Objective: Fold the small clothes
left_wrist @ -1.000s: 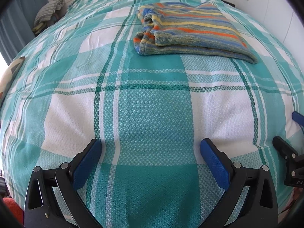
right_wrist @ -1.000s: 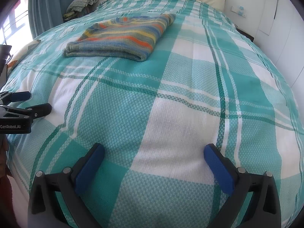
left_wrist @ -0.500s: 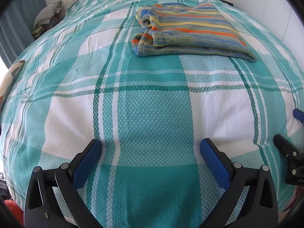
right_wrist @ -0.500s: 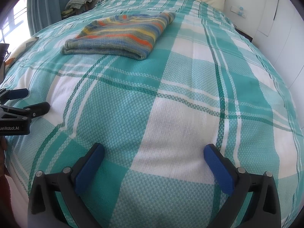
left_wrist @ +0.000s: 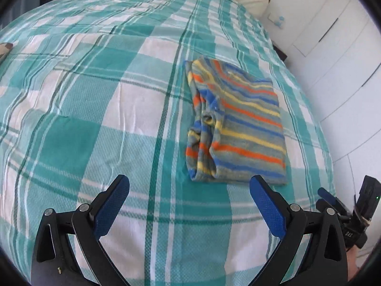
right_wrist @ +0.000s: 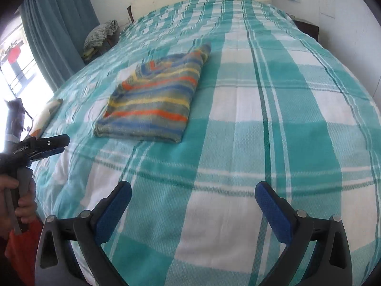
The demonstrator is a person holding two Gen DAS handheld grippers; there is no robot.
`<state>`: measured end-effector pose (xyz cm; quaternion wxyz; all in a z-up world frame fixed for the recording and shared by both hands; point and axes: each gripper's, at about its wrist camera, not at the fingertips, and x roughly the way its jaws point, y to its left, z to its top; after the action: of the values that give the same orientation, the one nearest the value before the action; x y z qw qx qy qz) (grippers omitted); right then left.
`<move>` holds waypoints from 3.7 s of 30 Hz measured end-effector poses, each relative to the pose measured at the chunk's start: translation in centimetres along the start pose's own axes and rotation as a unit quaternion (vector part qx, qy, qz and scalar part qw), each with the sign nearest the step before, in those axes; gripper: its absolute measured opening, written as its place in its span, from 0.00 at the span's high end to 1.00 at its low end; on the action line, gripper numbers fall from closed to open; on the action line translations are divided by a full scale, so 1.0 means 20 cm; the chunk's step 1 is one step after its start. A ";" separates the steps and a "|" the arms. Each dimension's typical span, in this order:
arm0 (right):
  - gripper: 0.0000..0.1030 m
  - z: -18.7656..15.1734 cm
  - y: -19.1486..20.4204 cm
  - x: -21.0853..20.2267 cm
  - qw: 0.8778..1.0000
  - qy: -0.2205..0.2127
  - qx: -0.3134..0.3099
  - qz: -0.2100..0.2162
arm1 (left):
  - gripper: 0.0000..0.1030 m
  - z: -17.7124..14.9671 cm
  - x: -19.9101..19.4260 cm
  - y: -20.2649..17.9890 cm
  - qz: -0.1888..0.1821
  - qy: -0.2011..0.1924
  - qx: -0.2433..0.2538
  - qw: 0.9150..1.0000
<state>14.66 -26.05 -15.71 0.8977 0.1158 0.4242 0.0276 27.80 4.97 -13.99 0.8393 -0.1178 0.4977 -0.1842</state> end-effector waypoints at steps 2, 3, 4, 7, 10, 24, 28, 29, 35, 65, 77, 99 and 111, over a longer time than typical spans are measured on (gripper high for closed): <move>0.01 0.20 -0.06 0.09 0.999 -0.012 0.029 0.034 | 0.02 0.18 0.13 0.00 -0.007 0.012 0.008 1.000; 0.01 0.30 -0.08 0.16 0.998 -0.019 0.043 0.051 | 0.02 0.26 0.21 -0.01 -0.003 0.014 0.010 1.000; 0.03 0.39 -0.10 0.23 0.996 -0.023 0.054 0.063 | 0.02 0.31 0.28 -0.01 0.001 0.020 0.010 1.000; 0.13 0.59 -0.13 0.52 0.990 0.011 0.089 0.112 | 0.02 0.41 0.49 -0.03 0.003 0.054 0.012 0.998; 0.39 0.67 -0.12 0.81 0.979 0.070 0.124 0.148 | 0.05 0.41 0.60 -0.08 0.033 0.057 0.036 0.997; 0.78 0.89 0.45 0.37 0.993 -0.046 -0.103 0.035 | 0.84 0.52 0.07 -0.41 0.021 -0.039 0.083 0.996; 0.68 0.95 0.38 0.28 0.996 -0.030 -0.058 0.066 | 0.29 0.49 0.11 -0.39 0.054 -0.024 0.078 0.995; 0.45 0.94 0.35 0.30 0.997 -0.010 -0.050 0.060 | 0.17 0.44 0.17 -0.35 0.086 -0.017 0.077 0.993; 0.14 0.53 0.11 0.17 0.996 0.024 -0.071 -0.039 | 0.14 -0.15 0.03 -0.27 0.184 -0.023 0.137 0.973; 0.03 -0.19 0.55 -1.02 0.992 -0.011 -0.113 -0.047 | 0.01 -0.79 -0.97 -0.72 0.205 -0.069 0.141 0.966; 0.01 -0.24 0.60 -1.06 0.992 -0.007 -0.112 -0.065 | 0.00 -0.82 -1.00 -0.72 0.212 -0.079 0.136 0.965; 0.01 -0.11 0.70 -1.29 0.989 -0.017 -0.140 -0.052 | 0.00 -0.76 -1.29 -0.83 0.202 -0.142 0.142 0.958; 0.01 -0.22 0.79 -1.35 0.989 0.009 -0.130 -0.065 | 0.00 -0.88 -1.27 -0.79 0.192 -0.088 0.119 0.970</move>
<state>-5.20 -13.92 5.73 0.9012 -0.0293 0.4316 0.0253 -1.74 1.35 3.85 0.9076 0.0648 0.4095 -0.0662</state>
